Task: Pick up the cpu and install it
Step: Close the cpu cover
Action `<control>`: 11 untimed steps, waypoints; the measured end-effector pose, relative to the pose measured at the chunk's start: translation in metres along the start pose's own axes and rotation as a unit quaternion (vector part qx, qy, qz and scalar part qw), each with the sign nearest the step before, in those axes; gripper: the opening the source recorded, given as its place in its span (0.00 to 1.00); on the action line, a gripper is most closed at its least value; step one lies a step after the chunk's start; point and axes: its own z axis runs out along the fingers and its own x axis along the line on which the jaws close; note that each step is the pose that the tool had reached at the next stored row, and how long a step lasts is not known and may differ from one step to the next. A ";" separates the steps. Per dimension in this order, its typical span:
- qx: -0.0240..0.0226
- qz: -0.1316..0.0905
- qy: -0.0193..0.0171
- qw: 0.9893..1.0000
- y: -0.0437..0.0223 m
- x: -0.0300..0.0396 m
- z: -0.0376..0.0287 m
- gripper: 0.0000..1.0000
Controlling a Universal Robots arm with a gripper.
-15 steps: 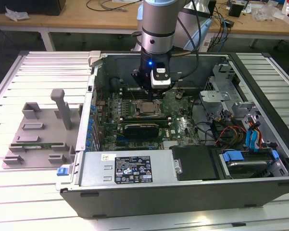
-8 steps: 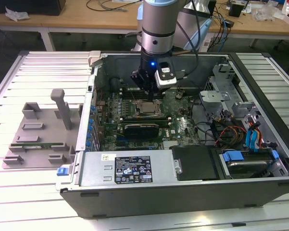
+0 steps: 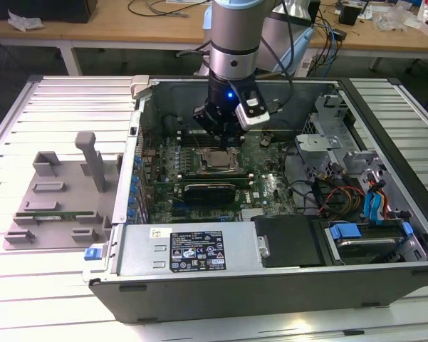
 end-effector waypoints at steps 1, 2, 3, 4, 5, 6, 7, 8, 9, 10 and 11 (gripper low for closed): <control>0.000 -0.007 0.000 1.000 0.0000 0.0000 0.0000 0.11; 0.000 -0.021 0.000 1.000 -0.0001 0.0000 0.0001 0.11; 0.000 -0.029 0.000 1.000 -0.0001 0.0000 0.0001 0.11; 0.001 -0.039 0.000 0.999 0.0000 0.0000 0.0003 0.11; 0.002 -0.051 0.000 0.999 0.0000 0.0000 0.0005 0.11; 0.003 -0.059 0.000 0.998 0.0000 0.0000 0.0006 0.11; 0.004 -0.061 0.000 0.998 -0.0001 0.0000 0.0007 0.11; 0.004 -0.060 0.000 0.998 0.0000 0.0000 0.0011 0.11; 0.003 -0.060 0.000 0.998 0.0000 0.0000 0.0019 0.11; 0.004 -0.059 0.000 0.998 -0.0001 0.0001 0.0022 0.11; 0.004 -0.059 0.000 0.998 -0.0001 0.0001 0.0022 0.11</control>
